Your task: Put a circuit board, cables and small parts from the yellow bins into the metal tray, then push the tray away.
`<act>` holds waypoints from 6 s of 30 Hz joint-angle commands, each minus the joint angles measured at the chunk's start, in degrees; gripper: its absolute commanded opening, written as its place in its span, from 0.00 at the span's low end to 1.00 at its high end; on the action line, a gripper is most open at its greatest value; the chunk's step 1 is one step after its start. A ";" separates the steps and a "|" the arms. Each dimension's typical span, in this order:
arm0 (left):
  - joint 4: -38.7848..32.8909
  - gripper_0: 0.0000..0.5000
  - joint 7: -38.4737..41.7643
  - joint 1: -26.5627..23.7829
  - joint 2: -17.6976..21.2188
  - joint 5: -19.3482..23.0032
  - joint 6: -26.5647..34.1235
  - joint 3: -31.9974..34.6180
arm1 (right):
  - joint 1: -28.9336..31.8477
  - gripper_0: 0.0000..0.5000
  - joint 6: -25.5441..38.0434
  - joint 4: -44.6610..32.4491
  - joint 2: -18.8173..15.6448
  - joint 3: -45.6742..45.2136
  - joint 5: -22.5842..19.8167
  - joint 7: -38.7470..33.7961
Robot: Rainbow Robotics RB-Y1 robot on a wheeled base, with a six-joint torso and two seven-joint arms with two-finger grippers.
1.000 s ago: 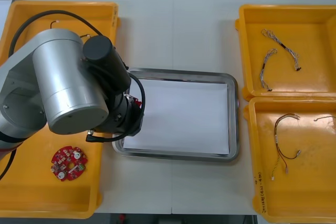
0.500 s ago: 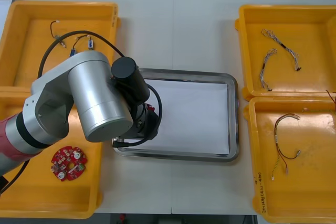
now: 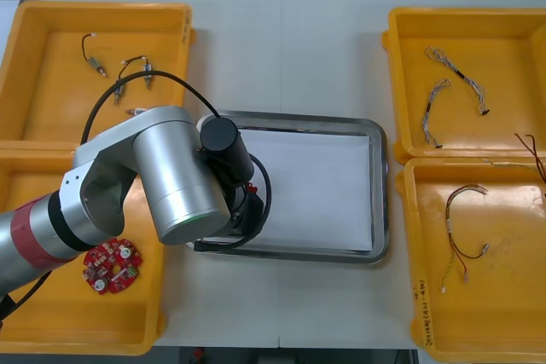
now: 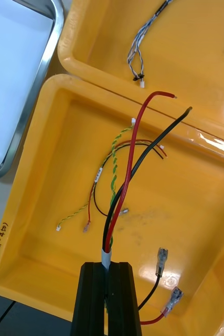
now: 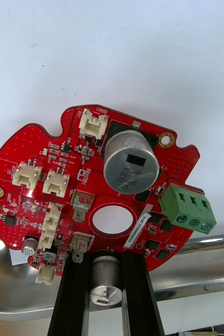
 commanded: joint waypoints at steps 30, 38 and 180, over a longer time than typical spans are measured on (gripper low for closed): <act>-0.45 1.00 3.97 -2.00 -0.68 -2.08 -1.17 -0.08 | -6.67 0.00 0.20 -1.92 -4.36 6.78 2.65 9.30; -7.57 1.00 4.67 -1.91 1.51 2.05 7.18 8.36 | -6.94 0.00 0.20 -1.92 -4.36 6.87 2.13 10.09; 66.09 1.00 -19.41 -19.31 0.55 -17.37 -39.93 30.06 | -40.16 1.00 -11.62 32.00 18.23 73.66 24.28 28.11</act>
